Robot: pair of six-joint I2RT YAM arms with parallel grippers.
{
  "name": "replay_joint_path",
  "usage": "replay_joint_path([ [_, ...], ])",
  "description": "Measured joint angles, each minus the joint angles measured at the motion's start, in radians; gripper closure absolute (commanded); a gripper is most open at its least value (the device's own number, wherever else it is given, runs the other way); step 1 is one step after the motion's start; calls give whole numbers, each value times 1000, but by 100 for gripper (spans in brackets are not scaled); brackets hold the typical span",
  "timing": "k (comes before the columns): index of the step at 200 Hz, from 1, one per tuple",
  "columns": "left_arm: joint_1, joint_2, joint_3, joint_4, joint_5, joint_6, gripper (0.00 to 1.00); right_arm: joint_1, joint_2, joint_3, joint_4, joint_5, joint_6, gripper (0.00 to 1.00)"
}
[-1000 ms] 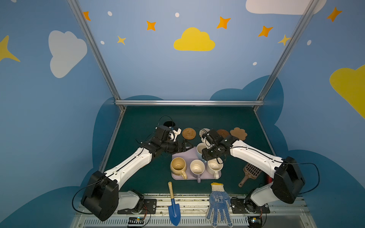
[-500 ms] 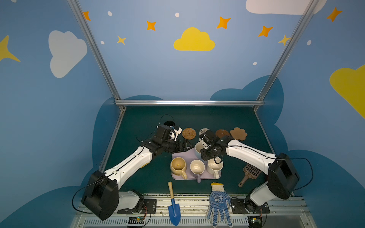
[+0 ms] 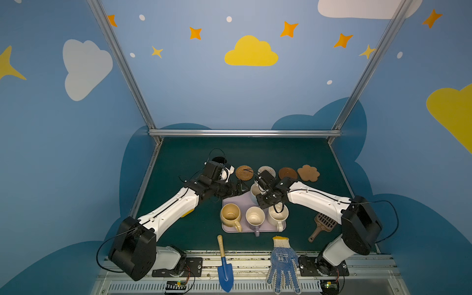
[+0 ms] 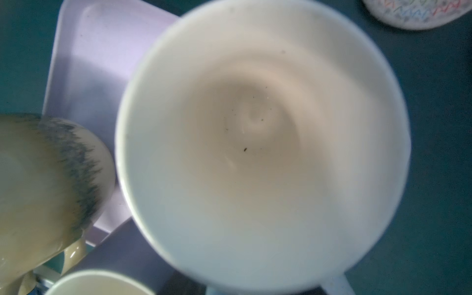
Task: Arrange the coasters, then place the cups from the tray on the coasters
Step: 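Lower right gripper onto the white mug rim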
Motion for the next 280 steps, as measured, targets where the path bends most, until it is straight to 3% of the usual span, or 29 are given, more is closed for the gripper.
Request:
replay_joint_path([
  [52,1,4,-12,50,2,-54,1,0,17,0,18,4,4,70],
  [96,3,4,-16,57,7,-62,1,1,27,0,31,-3,1,87],
  [138,4,23,-16,58,18,-61,1,2,28,0,36,-3,5,98],
  [280,18,40,3,46,34,-71,1,7,-10,13,6,15,29,100],
])
